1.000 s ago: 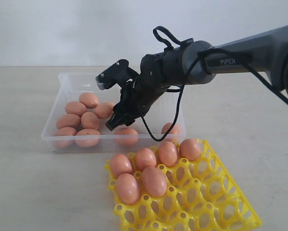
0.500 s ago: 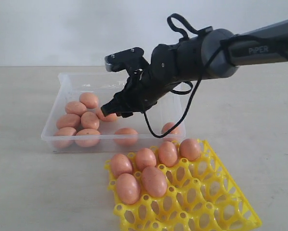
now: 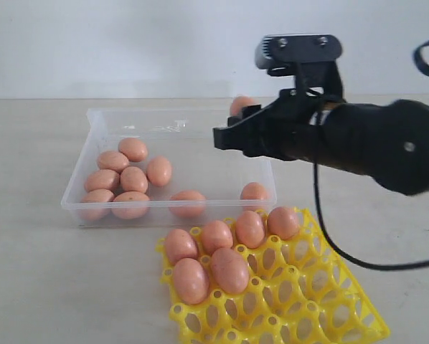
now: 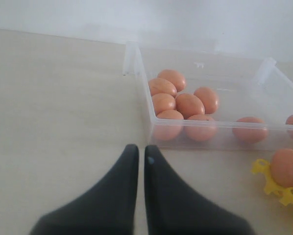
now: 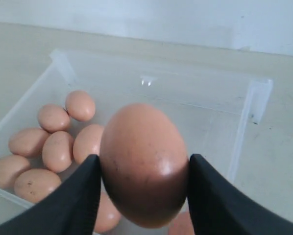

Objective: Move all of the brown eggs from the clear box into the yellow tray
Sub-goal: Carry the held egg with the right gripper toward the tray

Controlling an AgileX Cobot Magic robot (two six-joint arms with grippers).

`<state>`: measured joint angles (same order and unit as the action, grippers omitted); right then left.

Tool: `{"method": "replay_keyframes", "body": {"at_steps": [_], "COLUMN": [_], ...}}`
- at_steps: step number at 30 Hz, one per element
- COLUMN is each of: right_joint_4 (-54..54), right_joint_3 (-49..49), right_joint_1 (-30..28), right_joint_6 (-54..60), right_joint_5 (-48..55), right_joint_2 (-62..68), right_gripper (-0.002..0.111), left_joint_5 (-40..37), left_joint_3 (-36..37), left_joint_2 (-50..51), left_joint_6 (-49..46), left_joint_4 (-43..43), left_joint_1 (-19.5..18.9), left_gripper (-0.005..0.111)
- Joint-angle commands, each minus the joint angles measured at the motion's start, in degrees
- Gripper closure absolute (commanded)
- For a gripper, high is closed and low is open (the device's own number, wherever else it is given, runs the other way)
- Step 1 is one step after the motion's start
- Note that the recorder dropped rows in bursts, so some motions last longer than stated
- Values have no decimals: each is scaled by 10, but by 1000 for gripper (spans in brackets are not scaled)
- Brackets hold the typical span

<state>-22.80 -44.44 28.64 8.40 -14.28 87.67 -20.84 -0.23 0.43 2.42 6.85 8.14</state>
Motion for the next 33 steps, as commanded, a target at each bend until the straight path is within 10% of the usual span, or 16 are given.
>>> {"method": "replay_keyframes", "body": {"at_steps": [1,8,18,26,33], "right_joint_4": [1,90,505,525,744], "right_joint_3": [91,201,268,268,244], "right_joint_1": [-1,-1,-1,-7,-252], "right_joint_6": [-46,-174,-532,-551,-661], "right_joint_5": [-55,-73,-233,-342,-492], "right_joint_2": [-100,-220,-209,-148,-26], "right_gripper": [108,108,108,108,108], "left_joint_5": [5,5,5,5,5], "left_joint_3": [2,2,2,2,2], "left_joint_2": [2,2,2,2,2], "left_joint_6": [-2,-2,-2,-2,-2], "left_joint_4": [-2,-2,-2,-2,-2], "left_joint_1": [1,1,1,1,1], "left_gripper": [103,103,103,103,103]}}
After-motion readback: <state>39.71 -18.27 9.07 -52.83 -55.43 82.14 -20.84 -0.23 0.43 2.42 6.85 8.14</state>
